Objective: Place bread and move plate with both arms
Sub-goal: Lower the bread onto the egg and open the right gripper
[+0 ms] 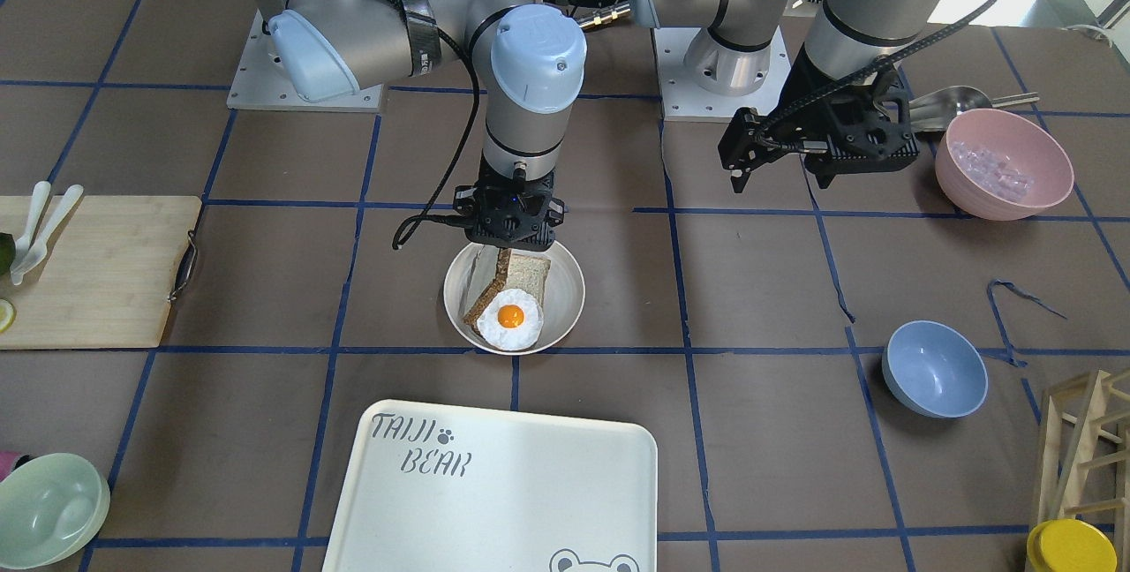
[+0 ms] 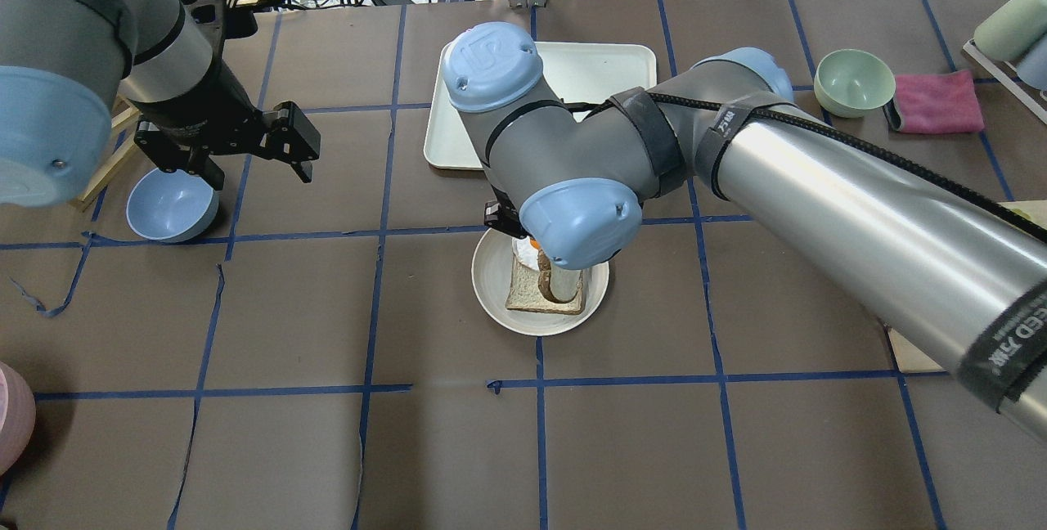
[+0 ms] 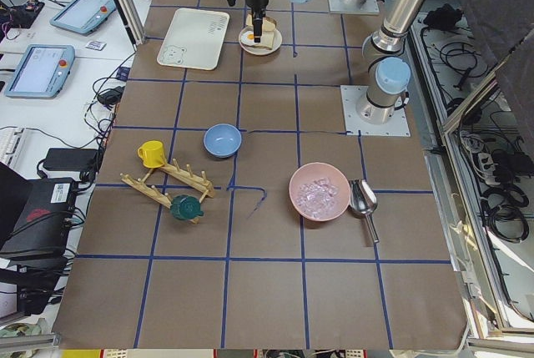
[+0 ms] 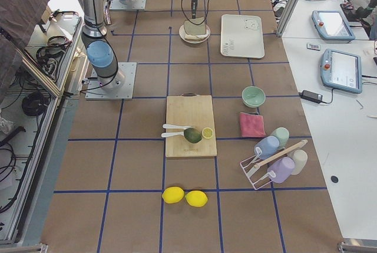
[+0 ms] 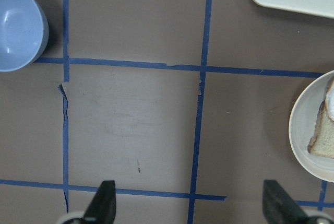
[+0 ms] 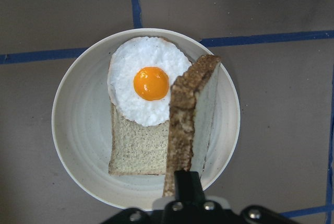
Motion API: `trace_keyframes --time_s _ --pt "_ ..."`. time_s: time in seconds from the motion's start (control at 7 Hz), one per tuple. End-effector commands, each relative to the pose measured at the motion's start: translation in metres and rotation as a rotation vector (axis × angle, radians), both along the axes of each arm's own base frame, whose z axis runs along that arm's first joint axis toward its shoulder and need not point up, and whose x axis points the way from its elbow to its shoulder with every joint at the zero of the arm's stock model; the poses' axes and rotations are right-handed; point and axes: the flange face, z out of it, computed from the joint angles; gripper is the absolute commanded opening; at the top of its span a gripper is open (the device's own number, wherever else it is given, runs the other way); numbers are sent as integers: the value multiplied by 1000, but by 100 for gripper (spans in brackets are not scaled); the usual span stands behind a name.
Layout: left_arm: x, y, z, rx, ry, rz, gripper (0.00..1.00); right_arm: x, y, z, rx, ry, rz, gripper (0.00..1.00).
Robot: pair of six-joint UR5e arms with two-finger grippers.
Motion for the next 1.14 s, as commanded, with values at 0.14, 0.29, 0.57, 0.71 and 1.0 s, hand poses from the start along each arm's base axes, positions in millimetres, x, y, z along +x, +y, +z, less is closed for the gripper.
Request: trace_keyframes --time_s 0.14,0.29,0.57,0.71,1.0 --pt "0 0 0 -2 1 0 100 0 0 -6 10 -2 6 0" --pt "0 -1 2 -5 0 1 100 1 -1 -17 24 9 3 0" --pt "0 -1 2 -3 0 1 100 2 -1 -19 24 0 5 10" --pt "0 0 0 0 0 0 100 4 -4 -16 3 -15 -1 81" --pt "0 0 0 0 0 0 100 17 -6 -6 -26 -155 -5 100"
